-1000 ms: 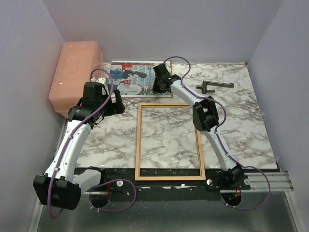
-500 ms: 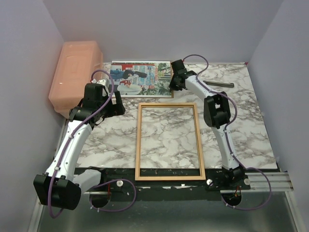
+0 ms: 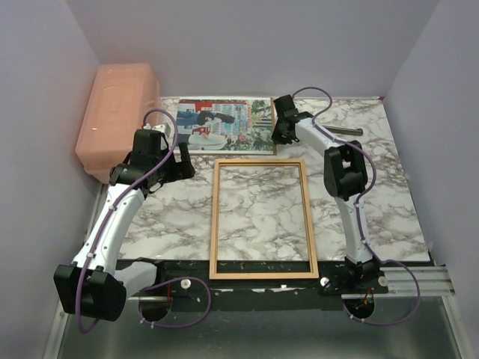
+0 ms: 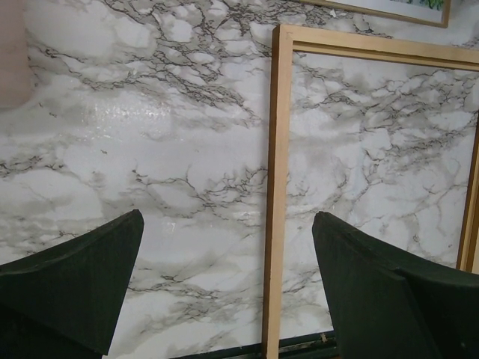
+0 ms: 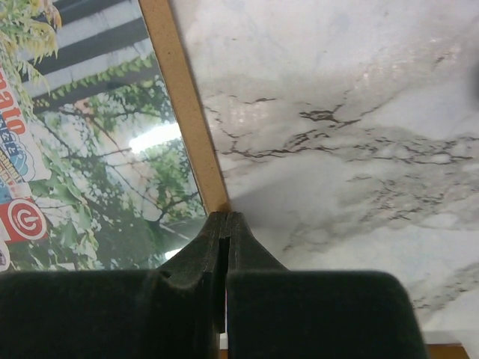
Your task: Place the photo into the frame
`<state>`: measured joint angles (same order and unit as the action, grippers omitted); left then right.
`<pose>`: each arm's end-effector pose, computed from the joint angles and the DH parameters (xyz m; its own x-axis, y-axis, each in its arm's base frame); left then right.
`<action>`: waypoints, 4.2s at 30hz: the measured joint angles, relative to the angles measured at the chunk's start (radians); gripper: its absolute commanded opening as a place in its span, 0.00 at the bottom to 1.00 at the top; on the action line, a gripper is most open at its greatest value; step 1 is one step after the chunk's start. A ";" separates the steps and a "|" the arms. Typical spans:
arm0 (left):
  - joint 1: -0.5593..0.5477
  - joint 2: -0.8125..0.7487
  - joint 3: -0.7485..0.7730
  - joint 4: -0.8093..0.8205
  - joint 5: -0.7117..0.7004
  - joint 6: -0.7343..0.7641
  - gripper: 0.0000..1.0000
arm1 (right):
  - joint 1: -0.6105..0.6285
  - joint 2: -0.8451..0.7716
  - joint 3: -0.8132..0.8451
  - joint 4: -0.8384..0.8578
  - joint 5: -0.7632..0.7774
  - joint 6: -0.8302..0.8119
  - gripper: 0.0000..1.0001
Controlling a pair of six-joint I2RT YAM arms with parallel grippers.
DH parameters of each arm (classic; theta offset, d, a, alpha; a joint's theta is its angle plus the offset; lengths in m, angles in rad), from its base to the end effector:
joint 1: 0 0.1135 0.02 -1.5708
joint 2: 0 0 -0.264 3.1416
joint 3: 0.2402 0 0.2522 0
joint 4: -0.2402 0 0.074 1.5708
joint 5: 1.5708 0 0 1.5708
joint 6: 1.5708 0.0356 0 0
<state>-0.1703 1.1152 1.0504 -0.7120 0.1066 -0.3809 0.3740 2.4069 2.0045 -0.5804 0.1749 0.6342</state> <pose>0.2262 -0.0427 0.3179 -0.7318 -0.2492 -0.6343 -0.0310 0.9419 -0.3344 0.4912 0.1861 0.1590 -0.7839 0.3192 -0.5326 0.2415 0.9469 0.2120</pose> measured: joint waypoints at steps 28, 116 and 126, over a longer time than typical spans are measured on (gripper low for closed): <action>-0.010 0.174 0.019 0.017 0.033 -0.048 0.98 | -0.179 -0.111 -0.159 -0.010 -0.084 -0.112 0.27; 0.087 0.060 0.285 0.174 0.299 -0.100 0.99 | 0.322 0.041 0.243 0.040 -0.389 -0.229 0.75; 0.088 -0.165 0.196 0.208 0.201 -0.106 0.99 | 0.450 0.115 0.254 0.177 -0.102 -0.420 0.84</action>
<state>-0.0826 0.9504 1.2461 -0.5037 0.3080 -0.4870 0.8238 2.5217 2.2585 -0.4030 0.0727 0.2138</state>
